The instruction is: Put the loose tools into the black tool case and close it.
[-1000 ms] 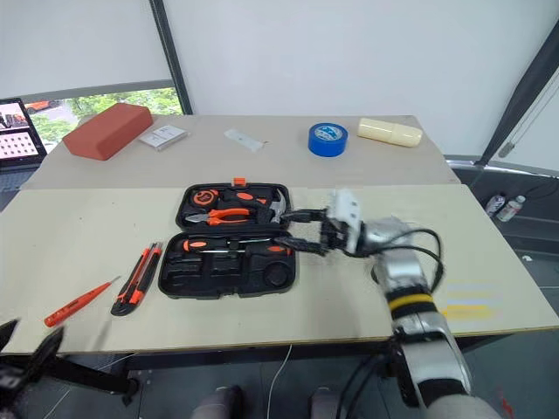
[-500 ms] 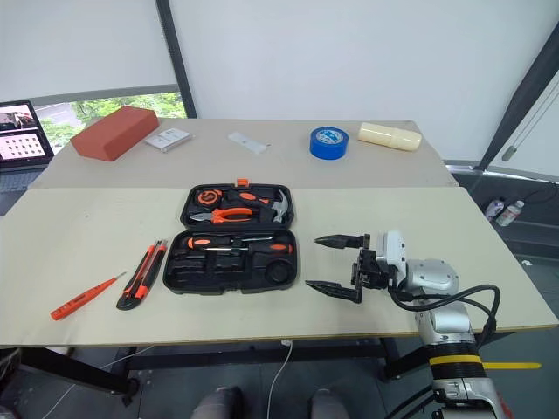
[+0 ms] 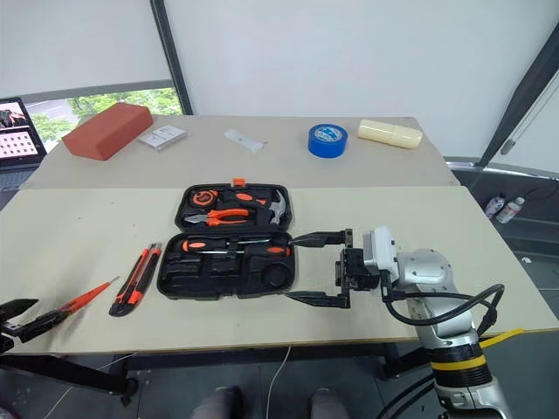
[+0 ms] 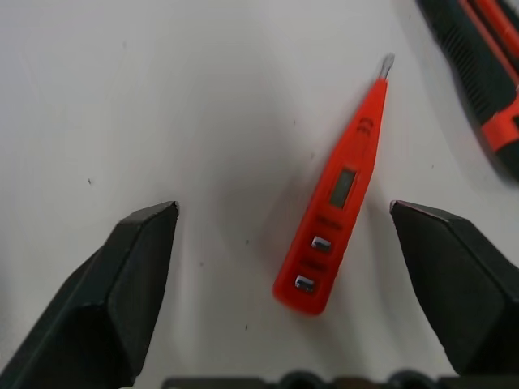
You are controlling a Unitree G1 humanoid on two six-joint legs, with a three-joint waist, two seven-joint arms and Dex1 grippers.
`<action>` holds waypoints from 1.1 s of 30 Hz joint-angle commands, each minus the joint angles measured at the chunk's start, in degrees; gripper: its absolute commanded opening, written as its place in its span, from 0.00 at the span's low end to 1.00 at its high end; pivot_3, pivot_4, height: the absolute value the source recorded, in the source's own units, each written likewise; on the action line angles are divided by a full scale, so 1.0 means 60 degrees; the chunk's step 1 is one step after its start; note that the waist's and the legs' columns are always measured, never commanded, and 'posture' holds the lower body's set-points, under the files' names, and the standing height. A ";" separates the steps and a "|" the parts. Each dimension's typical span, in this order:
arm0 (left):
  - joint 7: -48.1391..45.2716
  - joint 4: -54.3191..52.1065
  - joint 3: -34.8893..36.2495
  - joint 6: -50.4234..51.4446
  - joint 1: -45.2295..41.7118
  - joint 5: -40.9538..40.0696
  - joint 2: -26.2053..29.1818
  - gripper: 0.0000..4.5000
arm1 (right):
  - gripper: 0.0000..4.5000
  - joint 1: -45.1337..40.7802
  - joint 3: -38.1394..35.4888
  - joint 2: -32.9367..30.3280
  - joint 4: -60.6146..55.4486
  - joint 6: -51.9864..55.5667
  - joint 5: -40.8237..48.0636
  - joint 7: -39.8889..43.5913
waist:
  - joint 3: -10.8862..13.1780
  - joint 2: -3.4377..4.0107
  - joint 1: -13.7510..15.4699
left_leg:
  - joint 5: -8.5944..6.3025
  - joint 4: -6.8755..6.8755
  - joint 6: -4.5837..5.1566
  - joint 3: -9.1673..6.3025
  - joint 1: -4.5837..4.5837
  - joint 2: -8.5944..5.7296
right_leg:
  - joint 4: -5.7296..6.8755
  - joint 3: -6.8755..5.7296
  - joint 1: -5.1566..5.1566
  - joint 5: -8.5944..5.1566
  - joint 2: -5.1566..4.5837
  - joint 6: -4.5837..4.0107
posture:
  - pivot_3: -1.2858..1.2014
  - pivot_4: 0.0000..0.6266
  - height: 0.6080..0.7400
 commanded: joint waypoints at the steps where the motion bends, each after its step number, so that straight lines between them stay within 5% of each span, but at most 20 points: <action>1: -0.0970 0.0486 -0.0135 -0.0645 -0.0384 0.0165 0.0017 0.61 | 1.00 0.0155 -0.0226 -0.0188 -0.0509 0.0115 0.0218 -0.0168 | 0.0000 -0.0003 0.0016 | -0.0001 0.0001 -0.0002 0.0000 0.0000 0.0001 | -0.0002 -0.0001 0.0002 0.0000 -0.0002 0.0000 | 0.52 0.24 1.00; 8: -0.1745 0.1047 -0.0024 -0.2592 -0.1342 0.0304 -0.0668 0.04 | 1.00 0.0415 -0.0279 -0.0384 -0.0489 0.0149 0.0165 -0.0301 | 0.0001 -0.0002 0.0075 | -0.0004 0.0026 -0.0008 0.0003 0.0003 0.0000 | -0.0007 -0.0010 -0.0005 -0.0011 -0.0014 -0.0031 | 0.52 0.24 1.00; 14: -0.2570 0.0751 0.0397 -0.3675 -0.2044 -0.0115 -0.0857 0.02 | 1.00 0.0704 -0.0496 -0.0745 -0.0495 0.0170 0.0225 -0.0337 | -0.0003 -0.0016 0.0113 | -0.0002 0.0040 -0.0005 0.0003 0.0002 0.0001 | -0.0004 -0.0009 0.0018 0.0007 -0.0010 -0.0018 | 0.52 0.24 1.00; 22: -0.1924 -0.0141 0.0286 -0.2065 -0.2556 -0.0151 -0.0414 0.02 | 1.00 0.0990 -0.0763 -0.0959 -0.0407 0.0117 0.0235 -0.0448 | -0.0003 -0.0014 0.0154 | 0.0000 0.0043 -0.0001 0.0003 0.0002 0.0000 | -0.0001 -0.0005 0.0034 0.0020 -0.0007 0.0010 | 0.52 0.24 1.00; 25: -0.1788 -0.0480 0.0921 -0.1797 -0.1534 -0.0148 -0.0668 0.16 | 1.00 0.1019 -0.0767 -0.0885 -0.0489 0.0068 0.0258 -0.0515 | -0.0003 -0.0014 -0.0001 | 0.0042 0.0039 0.0065 0.0003 0.0002 0.0001 | 0.0002 0.0007 0.0025 0.0015 0.0000 0.0027 | 0.52 0.24 1.00; 33: -0.1508 -0.0490 0.1442 -0.1763 0.0048 0.0114 -0.1224 0.80 | 1.00 0.0788 -0.0494 -0.0649 -0.0623 0.0110 0.0300 -0.0517 | -0.0002 -0.0015 0.0052 | 0.0043 0.0030 0.0068 0.0005 0.0003 0.0007 | 0.0001 0.0005 0.0017 0.0010 -0.0002 0.0011 | 0.52 0.24 1.00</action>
